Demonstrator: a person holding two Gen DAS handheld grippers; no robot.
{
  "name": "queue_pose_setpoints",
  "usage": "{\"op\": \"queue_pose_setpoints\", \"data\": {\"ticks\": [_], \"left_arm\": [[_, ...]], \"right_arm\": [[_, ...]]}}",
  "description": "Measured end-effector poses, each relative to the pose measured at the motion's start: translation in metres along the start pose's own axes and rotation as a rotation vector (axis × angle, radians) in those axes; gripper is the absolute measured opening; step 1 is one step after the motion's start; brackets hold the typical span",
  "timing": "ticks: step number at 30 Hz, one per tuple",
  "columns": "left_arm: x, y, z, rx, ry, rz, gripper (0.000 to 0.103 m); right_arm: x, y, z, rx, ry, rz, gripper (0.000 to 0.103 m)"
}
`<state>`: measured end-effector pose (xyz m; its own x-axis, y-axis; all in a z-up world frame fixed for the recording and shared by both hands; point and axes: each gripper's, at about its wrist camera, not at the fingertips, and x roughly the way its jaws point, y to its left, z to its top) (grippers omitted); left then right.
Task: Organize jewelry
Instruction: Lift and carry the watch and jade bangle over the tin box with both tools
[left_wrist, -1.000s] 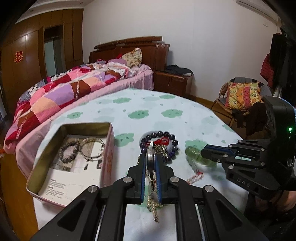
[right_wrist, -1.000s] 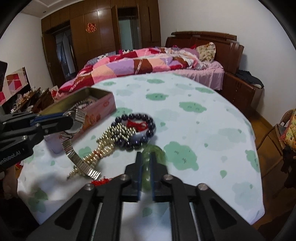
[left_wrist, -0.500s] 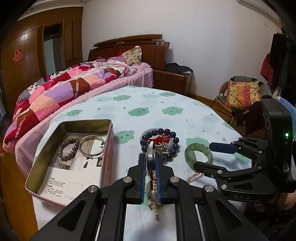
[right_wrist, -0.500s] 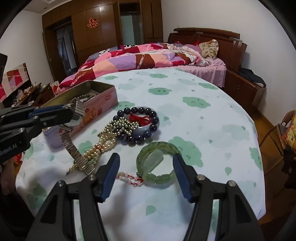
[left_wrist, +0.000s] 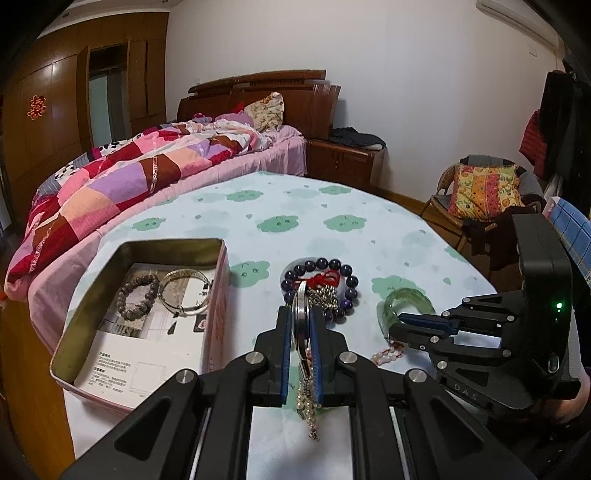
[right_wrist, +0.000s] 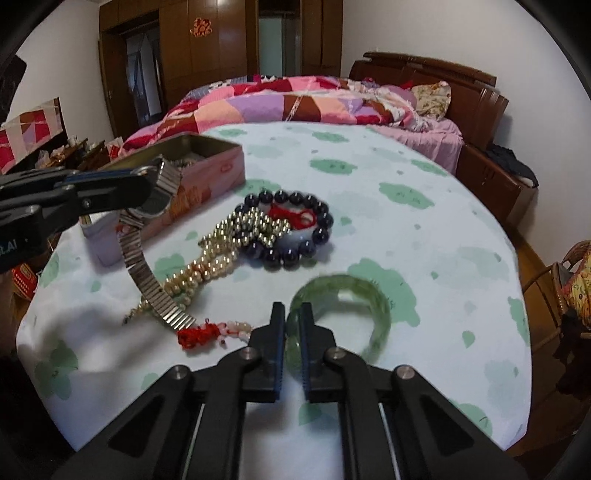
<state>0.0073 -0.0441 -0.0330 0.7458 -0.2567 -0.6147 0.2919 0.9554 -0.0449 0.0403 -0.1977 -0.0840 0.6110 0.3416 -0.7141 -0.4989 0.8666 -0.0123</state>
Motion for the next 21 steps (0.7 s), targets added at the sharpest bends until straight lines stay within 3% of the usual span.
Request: {"op": "queue_pose_setpoints", "data": {"ticks": [13,21], "left_arm": [[-0.03,0.028,0.024,-0.041,-0.099,0.046,0.009],[-0.03,0.051,0.027,-0.07,-0.096,0.093,0.009]], "right_arm": [[-0.023,0.012,0.025,-0.029,-0.106,-0.008,0.01],[-0.024,0.028,0.049,-0.073,-0.151,0.013,0.01]]}}
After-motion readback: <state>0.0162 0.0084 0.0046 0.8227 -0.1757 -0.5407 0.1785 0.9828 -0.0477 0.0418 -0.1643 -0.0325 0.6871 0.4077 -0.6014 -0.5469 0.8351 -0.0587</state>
